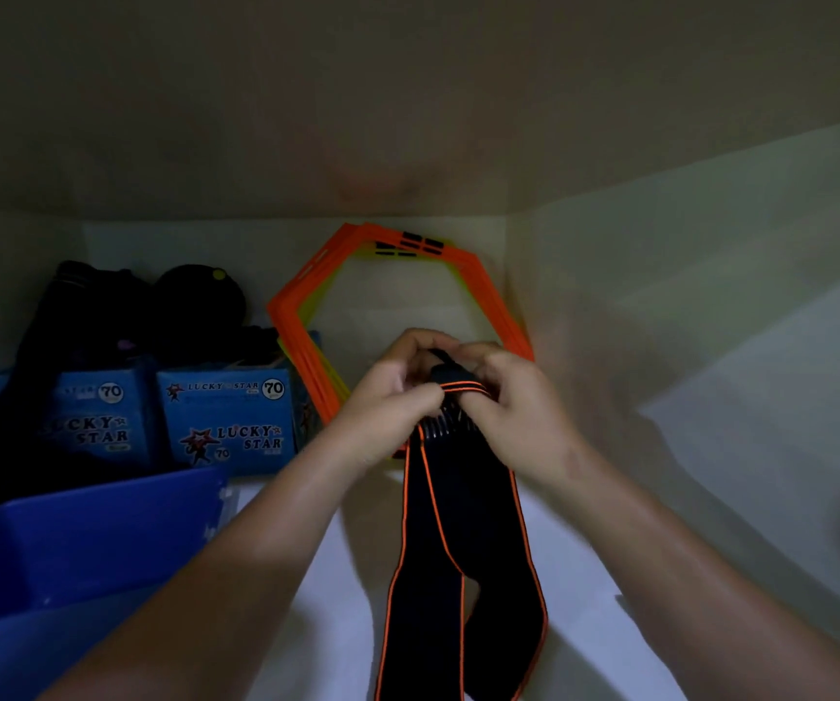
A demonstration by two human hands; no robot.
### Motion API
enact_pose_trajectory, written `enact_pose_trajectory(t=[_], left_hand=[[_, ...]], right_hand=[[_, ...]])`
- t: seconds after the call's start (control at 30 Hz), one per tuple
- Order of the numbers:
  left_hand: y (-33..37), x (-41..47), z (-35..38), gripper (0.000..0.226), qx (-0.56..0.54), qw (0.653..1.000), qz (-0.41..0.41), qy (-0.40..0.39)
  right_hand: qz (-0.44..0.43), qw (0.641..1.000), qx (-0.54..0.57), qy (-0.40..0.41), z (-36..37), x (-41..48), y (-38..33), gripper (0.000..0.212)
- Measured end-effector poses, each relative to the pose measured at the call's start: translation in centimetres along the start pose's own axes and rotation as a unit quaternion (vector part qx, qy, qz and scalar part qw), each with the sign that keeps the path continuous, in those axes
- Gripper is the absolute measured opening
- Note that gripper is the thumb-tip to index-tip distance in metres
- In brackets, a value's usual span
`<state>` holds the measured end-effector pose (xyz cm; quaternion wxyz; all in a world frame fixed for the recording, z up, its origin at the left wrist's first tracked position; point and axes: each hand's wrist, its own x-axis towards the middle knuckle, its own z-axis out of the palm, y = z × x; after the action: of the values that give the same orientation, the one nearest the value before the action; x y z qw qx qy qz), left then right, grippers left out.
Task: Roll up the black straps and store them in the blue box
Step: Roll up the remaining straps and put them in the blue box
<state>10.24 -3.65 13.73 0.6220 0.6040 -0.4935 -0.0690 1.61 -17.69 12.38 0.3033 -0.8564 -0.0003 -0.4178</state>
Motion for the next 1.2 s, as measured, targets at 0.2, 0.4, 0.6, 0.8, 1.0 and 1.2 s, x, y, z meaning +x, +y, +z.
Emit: enact_pose_trajectory(t=[0.2,0.4,0.6,0.8,1.0,1.2], left_hand=[[-1.6,0.3,1.1,0.041,0.186,0.981,0.044,0.036],[-2.5,1.3,1.9,0.016,0.131,0.981,0.03,0.138],[-2.7,-1.9,2.6,0.028,0.111,0.925,0.073,0.355],[-6.4,-3.9,7.1,0.069,-0.011,0.965,-0.084,0.248],[-7.8,-5.0,7.5,0.022,-0.096,0.98,-0.12,0.129],[-10.9,-8.0,4.3,0.013,-0.015,0.977,-0.163,0.137]], right_hand=[[-0.024,0.996,-0.074,0.042,0.0,1.2,-0.1,0.018],[-0.002,0.995,-0.094,0.025,-1.8,3.3,-0.1,0.022],[0.009,0.995,-0.078,0.056,-3.3,5.9,-0.2,0.006],[-0.016,0.993,-0.082,0.086,-2.5,7.1,-0.4,0.008],[-0.033,0.991,-0.09,0.095,-3.1,8.4,-0.6,0.005],[-0.053,0.989,-0.098,0.096,-4.4,9.5,-0.3,0.005]])
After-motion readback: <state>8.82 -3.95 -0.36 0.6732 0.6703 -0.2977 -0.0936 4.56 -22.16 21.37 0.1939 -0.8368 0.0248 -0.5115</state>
